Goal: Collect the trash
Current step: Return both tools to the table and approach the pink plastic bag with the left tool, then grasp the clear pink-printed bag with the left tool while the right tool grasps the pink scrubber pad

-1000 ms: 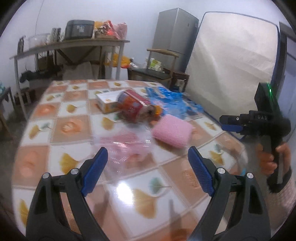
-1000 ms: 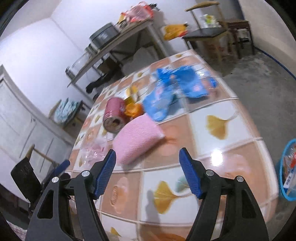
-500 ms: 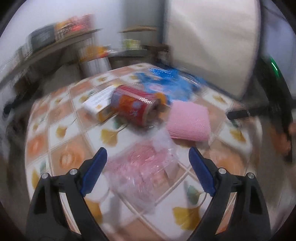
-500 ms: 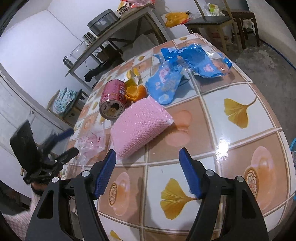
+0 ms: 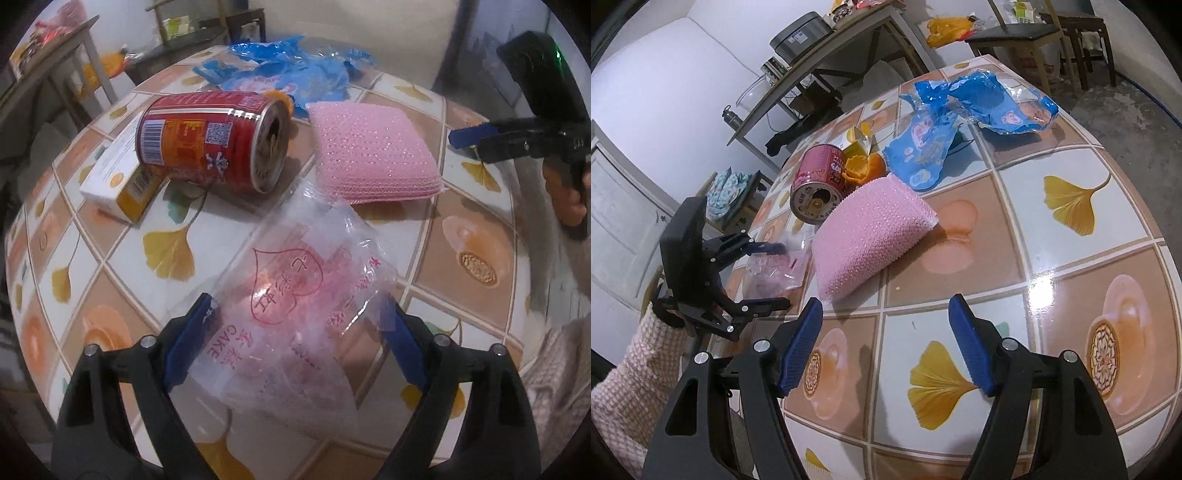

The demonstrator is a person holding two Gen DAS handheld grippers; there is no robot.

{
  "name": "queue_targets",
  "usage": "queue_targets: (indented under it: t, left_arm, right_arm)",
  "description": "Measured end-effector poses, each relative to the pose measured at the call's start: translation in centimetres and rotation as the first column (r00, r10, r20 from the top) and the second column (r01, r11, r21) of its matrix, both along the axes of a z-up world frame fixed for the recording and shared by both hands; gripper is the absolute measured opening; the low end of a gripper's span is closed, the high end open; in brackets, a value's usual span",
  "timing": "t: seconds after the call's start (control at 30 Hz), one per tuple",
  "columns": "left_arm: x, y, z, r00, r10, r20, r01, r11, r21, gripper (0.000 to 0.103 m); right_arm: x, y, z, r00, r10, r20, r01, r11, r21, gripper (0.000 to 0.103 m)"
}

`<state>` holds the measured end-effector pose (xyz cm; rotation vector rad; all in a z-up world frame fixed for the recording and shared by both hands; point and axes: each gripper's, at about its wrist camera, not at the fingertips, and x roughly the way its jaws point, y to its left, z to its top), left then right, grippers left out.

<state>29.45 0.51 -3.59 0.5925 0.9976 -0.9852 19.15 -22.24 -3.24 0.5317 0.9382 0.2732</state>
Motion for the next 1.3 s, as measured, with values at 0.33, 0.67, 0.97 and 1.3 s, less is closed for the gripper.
queue_targets:
  t: [0.33, 0.67, 0.97, 1.3]
  left_arm:
    - [-1.1, 0.7, 0.6, 0.989, 0.145, -0.002, -0.145, 0.989, -0.017, 0.044]
    - [-5.3, 2.9, 0.6, 0.881, 0.472, 0.016, -0.467, 0.877, -0.114, 0.03]
    - [-6.6, 5.8, 0.3, 0.79, 0.608, -0.081, -0.606, 0.751, -0.264, 0.028]
    - [-6.8, 7.0, 0.2, 0.787, 0.601, -0.138, -0.61, 0.727, -0.314, 0.028]
  right_arm:
    - [-0.8, -0.3, 0.4, 1.0, 0.0, 0.024, 0.0, 1.0, 0.022, 0.069]
    - [0.4, 0.9, 1.6, 0.999, 0.009, 0.03, -0.009, 1.0, 0.007, 0.069]
    - [5.7, 4.5, 3.0, 0.999, -0.03, 0.044, 0.039, 0.976, -0.216, 0.069]
    - [10.6, 7.2, 1.6, 0.997, 0.08, -0.018, -0.08, 0.921, -0.381, 0.069]
